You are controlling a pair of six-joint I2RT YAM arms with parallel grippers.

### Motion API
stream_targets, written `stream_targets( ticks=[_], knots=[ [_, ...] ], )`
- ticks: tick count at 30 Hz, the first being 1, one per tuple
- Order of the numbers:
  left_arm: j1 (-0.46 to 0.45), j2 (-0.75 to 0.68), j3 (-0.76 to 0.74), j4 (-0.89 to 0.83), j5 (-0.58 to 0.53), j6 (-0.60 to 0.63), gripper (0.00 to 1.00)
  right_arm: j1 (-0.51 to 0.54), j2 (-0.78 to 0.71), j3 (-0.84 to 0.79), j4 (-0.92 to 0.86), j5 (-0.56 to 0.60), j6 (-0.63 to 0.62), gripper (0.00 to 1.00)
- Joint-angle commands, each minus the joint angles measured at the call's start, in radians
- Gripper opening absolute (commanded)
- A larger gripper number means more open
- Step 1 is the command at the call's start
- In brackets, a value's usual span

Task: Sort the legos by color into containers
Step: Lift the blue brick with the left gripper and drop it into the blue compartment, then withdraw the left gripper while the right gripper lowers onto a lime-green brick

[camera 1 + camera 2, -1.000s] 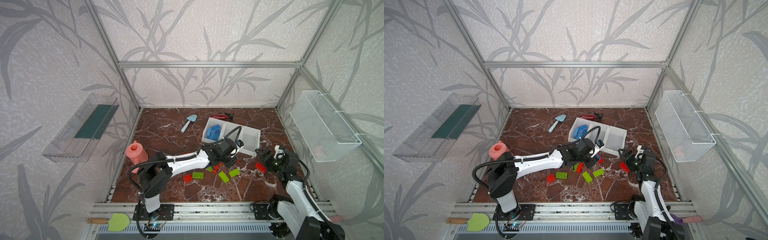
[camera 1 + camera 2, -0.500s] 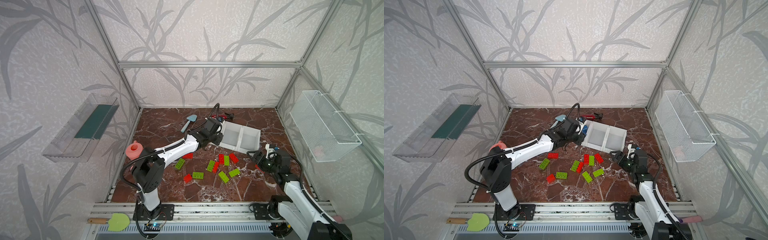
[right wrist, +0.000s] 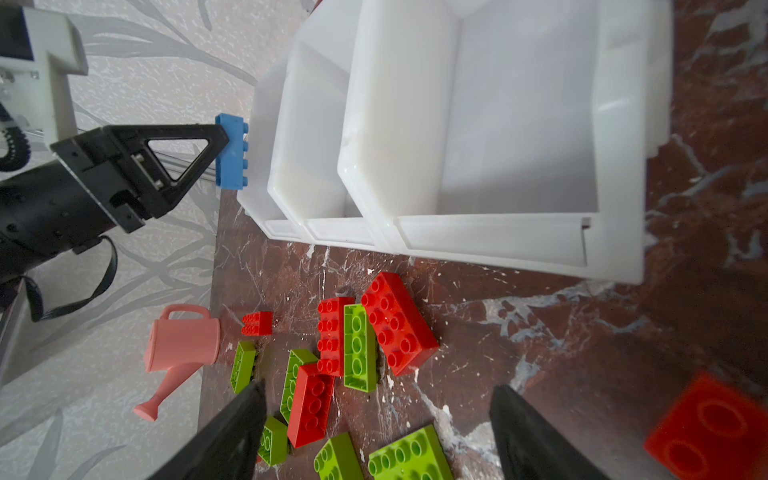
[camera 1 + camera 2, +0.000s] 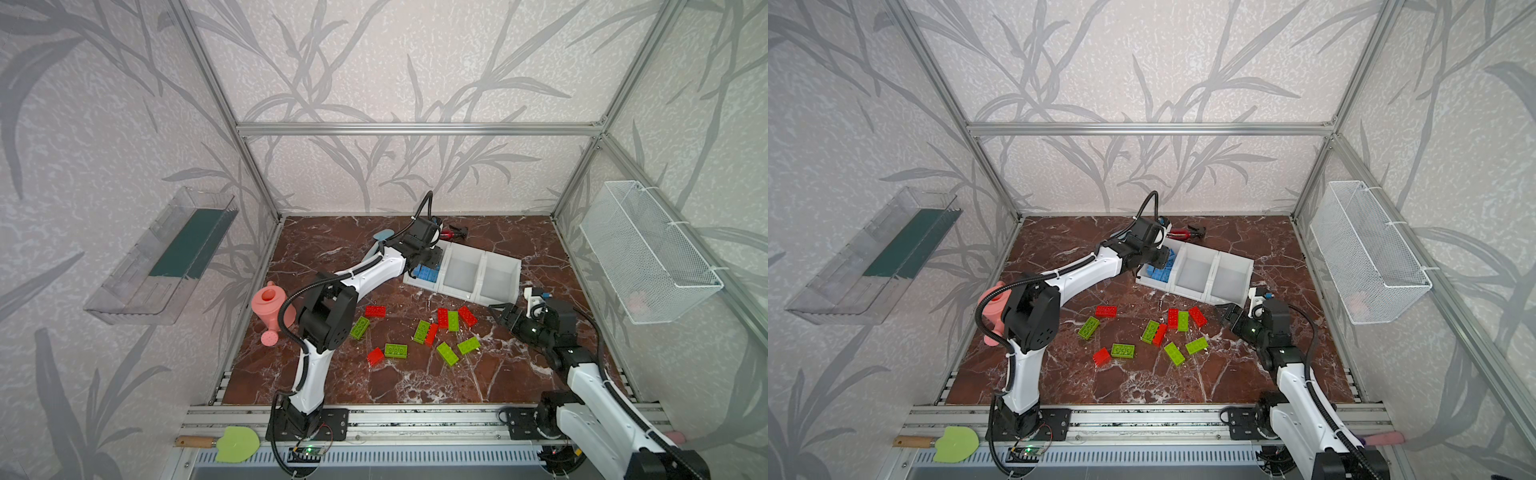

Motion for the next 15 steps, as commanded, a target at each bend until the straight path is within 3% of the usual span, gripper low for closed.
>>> stream_targets(
  ticks=[1, 7, 15],
  knots=[
    [0.012, 0.034, 0.066, -0.041, 0.021, 0.008, 0.32, 0.023, -0.011, 0.039, -0.012, 0.0, -0.032, 0.85],
    [0.014, 0.068, 0.093, -0.05, 0.025, 0.006, 0.39, 0.055, -0.061, 0.079, -0.098, -0.006, -0.108, 0.87],
    [0.014, 0.032, 0.061, -0.048, 0.023, -0.013, 0.63, 0.168, -0.088, 0.158, -0.284, 0.108, -0.221, 0.88]
  ],
)
